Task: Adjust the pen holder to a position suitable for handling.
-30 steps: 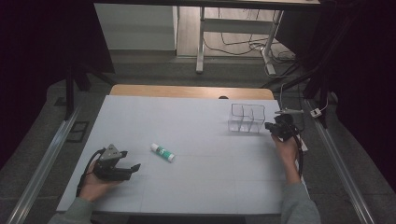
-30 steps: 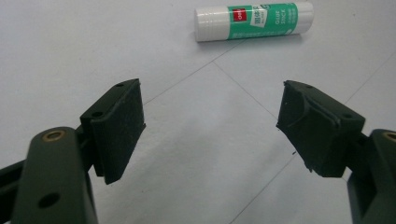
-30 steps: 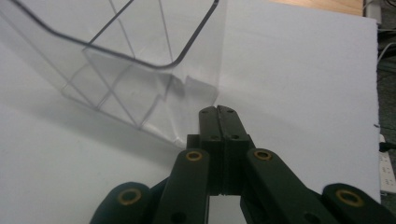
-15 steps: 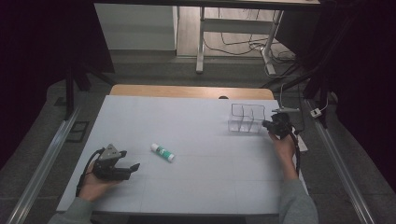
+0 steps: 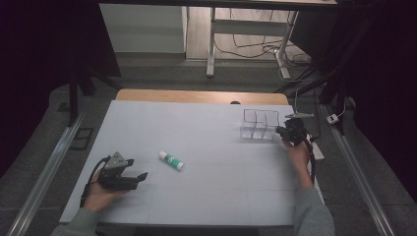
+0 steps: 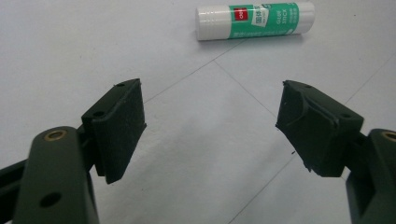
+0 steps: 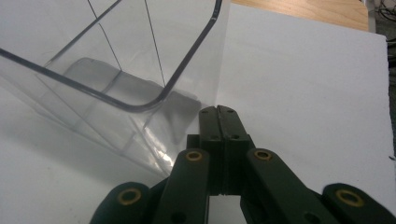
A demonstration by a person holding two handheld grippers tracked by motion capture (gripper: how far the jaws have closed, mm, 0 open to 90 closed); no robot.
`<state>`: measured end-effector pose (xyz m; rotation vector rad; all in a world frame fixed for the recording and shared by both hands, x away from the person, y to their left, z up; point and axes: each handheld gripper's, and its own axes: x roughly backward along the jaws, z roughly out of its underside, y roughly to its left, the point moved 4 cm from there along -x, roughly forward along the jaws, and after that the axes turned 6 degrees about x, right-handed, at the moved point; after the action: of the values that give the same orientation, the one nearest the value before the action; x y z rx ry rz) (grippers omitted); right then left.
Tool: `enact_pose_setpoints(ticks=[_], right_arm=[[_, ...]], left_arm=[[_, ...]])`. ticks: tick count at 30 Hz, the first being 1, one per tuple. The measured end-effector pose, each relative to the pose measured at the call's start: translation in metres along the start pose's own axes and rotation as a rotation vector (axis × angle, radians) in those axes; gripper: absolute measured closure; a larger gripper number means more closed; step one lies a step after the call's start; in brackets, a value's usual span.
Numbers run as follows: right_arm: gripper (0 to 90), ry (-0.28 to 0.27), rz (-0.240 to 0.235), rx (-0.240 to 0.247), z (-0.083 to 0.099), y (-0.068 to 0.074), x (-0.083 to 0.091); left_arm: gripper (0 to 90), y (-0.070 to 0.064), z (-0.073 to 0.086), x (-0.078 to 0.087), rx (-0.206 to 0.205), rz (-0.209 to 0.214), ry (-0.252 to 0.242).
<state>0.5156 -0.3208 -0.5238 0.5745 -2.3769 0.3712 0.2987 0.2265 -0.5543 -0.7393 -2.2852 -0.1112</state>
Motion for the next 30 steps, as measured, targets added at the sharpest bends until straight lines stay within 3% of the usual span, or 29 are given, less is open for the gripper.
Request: enact_pose_setpoints(ticks=[3,8,15,23,30], right_arm=[[89.0,-0.005,-0.003,-0.001,0.0,-0.001,-0.001],[89.0,-0.004,0.013,0.008,0.0,0.0,-0.002],[88.9,-0.007,-0.003,-0.004,0.0,0.0,-0.002],[89.0,0.001,-0.022,0.047,-0.006,0.015,-0.008],[89.0,0.007,-0.022,0.061,-0.011,0.026,-0.015]], left_arm=[[23.1,-0.001,0.0,0.001,0.01,0.016,-0.008],[22.5,0.001,0.0,0.0,0.014,0.006,-0.005],[22.5,0.001,0.0,0.0,0.016,0.003,-0.004],[22.6,0.0,-0.001,0.0,0.021,0.019,-0.009],[22.6,0.001,-0.001,-0.001,0.022,0.015,-0.007]])
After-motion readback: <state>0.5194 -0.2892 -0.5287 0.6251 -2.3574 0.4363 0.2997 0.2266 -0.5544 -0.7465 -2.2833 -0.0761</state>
